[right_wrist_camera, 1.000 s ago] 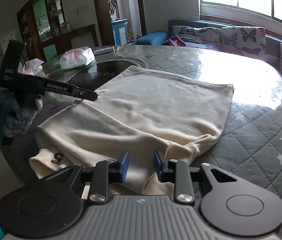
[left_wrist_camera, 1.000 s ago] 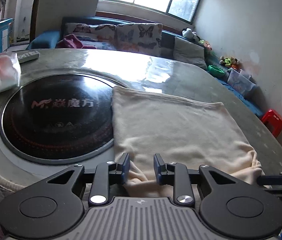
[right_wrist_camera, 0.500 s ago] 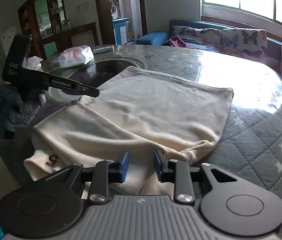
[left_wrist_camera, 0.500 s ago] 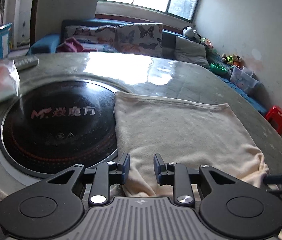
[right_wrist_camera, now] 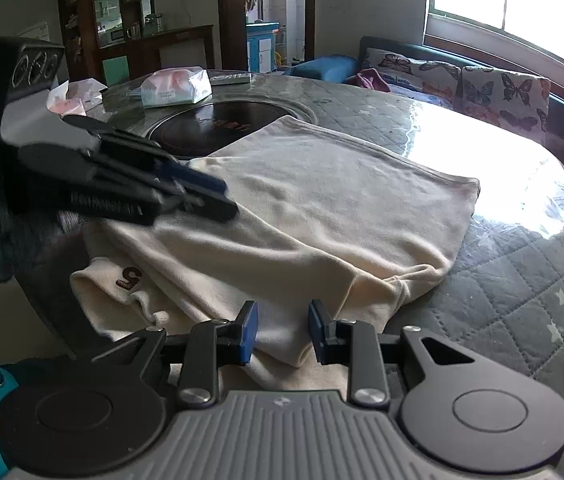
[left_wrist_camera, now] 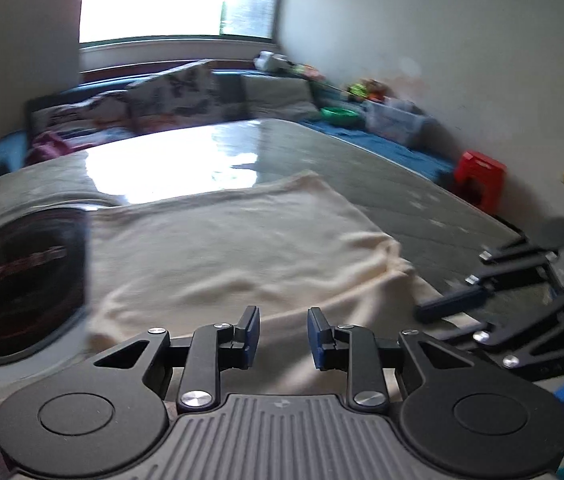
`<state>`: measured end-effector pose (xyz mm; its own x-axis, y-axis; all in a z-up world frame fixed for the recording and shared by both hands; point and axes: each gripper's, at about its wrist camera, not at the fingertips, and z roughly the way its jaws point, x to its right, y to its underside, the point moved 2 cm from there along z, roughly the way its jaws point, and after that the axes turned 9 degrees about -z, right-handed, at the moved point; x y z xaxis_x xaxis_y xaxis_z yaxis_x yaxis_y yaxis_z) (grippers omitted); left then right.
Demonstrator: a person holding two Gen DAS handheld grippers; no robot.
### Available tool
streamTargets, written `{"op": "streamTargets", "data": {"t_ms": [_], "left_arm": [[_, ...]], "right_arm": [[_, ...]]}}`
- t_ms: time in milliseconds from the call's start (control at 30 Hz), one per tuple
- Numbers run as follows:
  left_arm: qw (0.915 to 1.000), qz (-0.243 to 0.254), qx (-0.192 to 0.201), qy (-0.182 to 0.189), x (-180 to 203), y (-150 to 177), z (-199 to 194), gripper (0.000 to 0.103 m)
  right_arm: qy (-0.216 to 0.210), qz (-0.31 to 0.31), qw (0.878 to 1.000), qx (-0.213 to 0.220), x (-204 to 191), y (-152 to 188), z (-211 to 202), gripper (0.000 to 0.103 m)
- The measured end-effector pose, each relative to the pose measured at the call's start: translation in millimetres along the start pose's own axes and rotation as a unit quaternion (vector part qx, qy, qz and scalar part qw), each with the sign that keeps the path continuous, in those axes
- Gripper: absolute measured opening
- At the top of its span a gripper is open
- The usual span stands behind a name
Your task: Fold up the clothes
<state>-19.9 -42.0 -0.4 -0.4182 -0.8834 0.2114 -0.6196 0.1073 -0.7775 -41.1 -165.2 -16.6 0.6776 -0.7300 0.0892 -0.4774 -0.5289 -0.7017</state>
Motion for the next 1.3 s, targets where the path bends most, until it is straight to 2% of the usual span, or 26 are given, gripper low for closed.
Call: {"op": "streamTargets", "data": {"t_ms": [67,133,300,567,667,867,967,1100,1300], "left_arm": [[0.9998,0.021,-0.004,-0.003,6.2,3.0,7.3,0.029],[0.9987,0.041,0.003,-0.03,7.8,4.2,15.2,0.029],[0.9988,0.018,0.011,-0.043,0.6,0.9,15.6,0.031],[0.9985,0.021,0.013,-0.049,-7.9,5.9,-22.7,0.03],[0.9982,0.03,0.008,-0.052,-9.0,13.1,-40.4,0.03],[0.9951,0.074,-0.004,-0.066,-5.1,33.9,-78.3,0.034],[0.9929,0.097,-0.012,-0.069,-2.3,45.8,-90.0,0.043],[0.9871,0.146,-0.022,-0.063,8.4,63.4,-89.8,0.044],[0.9752,0.215,-0.01,-0.05,25.6,82.2,-78.0,0.044]], "right_arm": [[0.0,0.002,1.0,0.001,0.0,0.3,0.3,0.028],[-0.001,0.003,1.0,0.001,0.6,0.7,0.5,0.028],[-0.004,0.003,1.0,0.002,1.1,1.2,0.7,0.028],[-0.001,0.004,1.0,0.03,5.4,-11.5,-3.6,0.028],[0.001,-0.012,1.0,0.026,2.5,-12.9,0.7,0.028],[0.003,-0.05,0.999,0.012,-4.6,-14.0,10.5,0.028],[0.003,-0.068,0.998,0.005,-8.6,-13.0,13.0,0.028],[0.002,-0.082,0.997,-0.002,-15.0,-5.3,4.4,0.029],[0.001,-0.075,0.997,-0.01,-11.6,-0.9,-7.8,0.03]]}}
